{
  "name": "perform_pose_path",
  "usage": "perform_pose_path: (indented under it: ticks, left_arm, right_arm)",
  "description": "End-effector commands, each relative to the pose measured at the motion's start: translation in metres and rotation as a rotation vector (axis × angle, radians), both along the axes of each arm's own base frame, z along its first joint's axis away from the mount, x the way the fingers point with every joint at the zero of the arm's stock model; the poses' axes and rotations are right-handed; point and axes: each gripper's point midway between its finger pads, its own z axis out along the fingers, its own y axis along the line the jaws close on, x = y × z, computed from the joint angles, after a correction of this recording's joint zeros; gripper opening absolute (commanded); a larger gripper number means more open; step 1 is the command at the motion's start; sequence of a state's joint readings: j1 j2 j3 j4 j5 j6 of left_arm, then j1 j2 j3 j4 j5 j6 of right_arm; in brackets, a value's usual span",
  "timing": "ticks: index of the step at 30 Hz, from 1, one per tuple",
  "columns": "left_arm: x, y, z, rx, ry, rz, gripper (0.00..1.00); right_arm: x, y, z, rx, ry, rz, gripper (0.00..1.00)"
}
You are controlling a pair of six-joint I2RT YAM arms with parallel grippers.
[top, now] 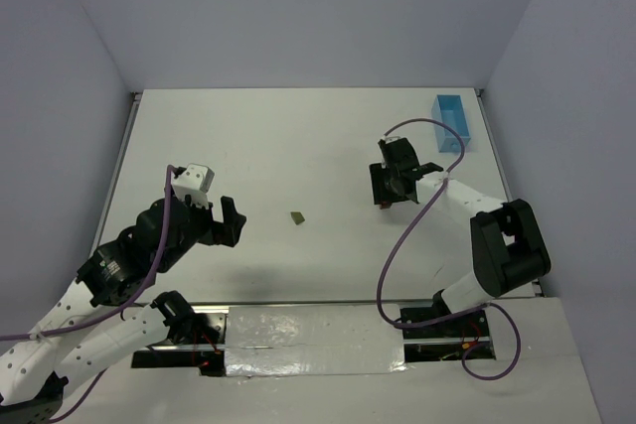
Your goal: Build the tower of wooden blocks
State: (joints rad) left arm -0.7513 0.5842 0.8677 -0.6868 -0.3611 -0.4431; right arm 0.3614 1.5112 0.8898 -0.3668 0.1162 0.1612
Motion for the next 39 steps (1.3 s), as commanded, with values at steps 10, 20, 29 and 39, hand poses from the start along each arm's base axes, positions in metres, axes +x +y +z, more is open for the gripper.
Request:
perform_pose_path:
  ticks: [10,20,29,39]
  left_arm:
    - [0.0031,-0.0024,0.0108,-0.015,-0.046,-0.014,1.0]
    - [0.0028,-0.0025,0.0111,-0.017,-0.046,-0.015,1.0]
    - [0.0024,-0.0024,0.0116,-0.018,-0.049,-0.017,1.0]
    - [0.0024,-0.0028,0.0113,-0.018,-0.047,-0.019,1.0]
  right_arm:
    - [-0.0051,-0.0015,-0.0043,-0.019,0.015,0.011,0.51]
    - [-0.0064,-0.0023,-0.0049,-0.025,0.02,0.016,0.58]
    - [-0.0073,-0.0029,-0.0074,-0.031,0.032,0.023,0.52]
    - [-0.0085,-0.0035,-0.0081,-0.032,0.035,0.027,0.5]
